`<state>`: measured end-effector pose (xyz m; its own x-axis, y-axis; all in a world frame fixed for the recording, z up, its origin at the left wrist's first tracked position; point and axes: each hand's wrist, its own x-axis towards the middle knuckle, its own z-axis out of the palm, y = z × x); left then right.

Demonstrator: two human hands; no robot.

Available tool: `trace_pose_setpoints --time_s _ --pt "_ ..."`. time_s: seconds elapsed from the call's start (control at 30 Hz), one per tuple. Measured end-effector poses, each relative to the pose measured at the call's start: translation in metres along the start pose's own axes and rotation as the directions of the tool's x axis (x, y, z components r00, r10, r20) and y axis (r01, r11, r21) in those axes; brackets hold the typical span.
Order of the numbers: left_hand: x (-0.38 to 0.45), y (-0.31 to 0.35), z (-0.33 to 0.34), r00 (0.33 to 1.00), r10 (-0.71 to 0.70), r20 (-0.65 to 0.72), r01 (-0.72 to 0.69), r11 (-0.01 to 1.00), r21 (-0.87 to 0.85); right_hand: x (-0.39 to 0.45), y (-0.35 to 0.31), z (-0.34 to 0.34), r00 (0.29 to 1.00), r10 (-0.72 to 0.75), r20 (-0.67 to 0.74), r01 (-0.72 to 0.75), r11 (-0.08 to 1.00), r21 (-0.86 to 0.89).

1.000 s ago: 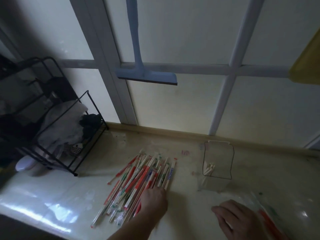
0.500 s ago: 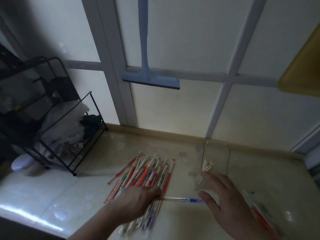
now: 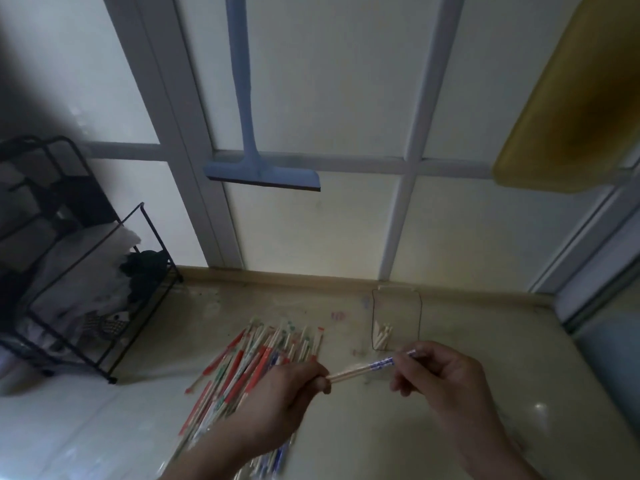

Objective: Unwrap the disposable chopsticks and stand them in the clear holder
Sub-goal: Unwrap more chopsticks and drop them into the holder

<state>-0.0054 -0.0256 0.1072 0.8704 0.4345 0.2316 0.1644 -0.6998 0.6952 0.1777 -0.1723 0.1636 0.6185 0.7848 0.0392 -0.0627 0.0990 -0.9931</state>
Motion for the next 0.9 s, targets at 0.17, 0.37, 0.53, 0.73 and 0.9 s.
trace_pose_setpoints --time_s 0.17,0.37,0.53,0.73,0.9 --pt "0.007 0.007 0.011 1.000 -0.017 -0.016 0.017 1.000 0.005 -0.001 0.001 -0.008 0.999 0.018 -0.028 -0.019 0.999 -0.034" --pt "0.016 0.015 0.015 0.999 -0.025 -0.033 0.024 0.999 -0.027 0.007 0.001 -0.018 1.000 0.007 -0.027 -0.008 0.999 -0.050" --pt "0.040 0.035 -0.009 0.670 -0.126 -0.732 0.209 0.978 0.023 0.011 0.009 -0.039 0.968 0.160 -0.196 -0.084 0.934 0.346" --pt "0.075 0.071 -0.012 0.658 -0.705 -0.266 -0.142 0.230 -0.963 -0.016 0.028 -0.031 0.911 0.413 0.022 -0.401 0.869 0.290" --pt "0.085 0.086 -0.001 0.570 -0.762 -0.308 -0.258 0.189 -0.947 -0.036 0.038 -0.028 0.858 0.483 0.175 -0.497 0.867 0.040"
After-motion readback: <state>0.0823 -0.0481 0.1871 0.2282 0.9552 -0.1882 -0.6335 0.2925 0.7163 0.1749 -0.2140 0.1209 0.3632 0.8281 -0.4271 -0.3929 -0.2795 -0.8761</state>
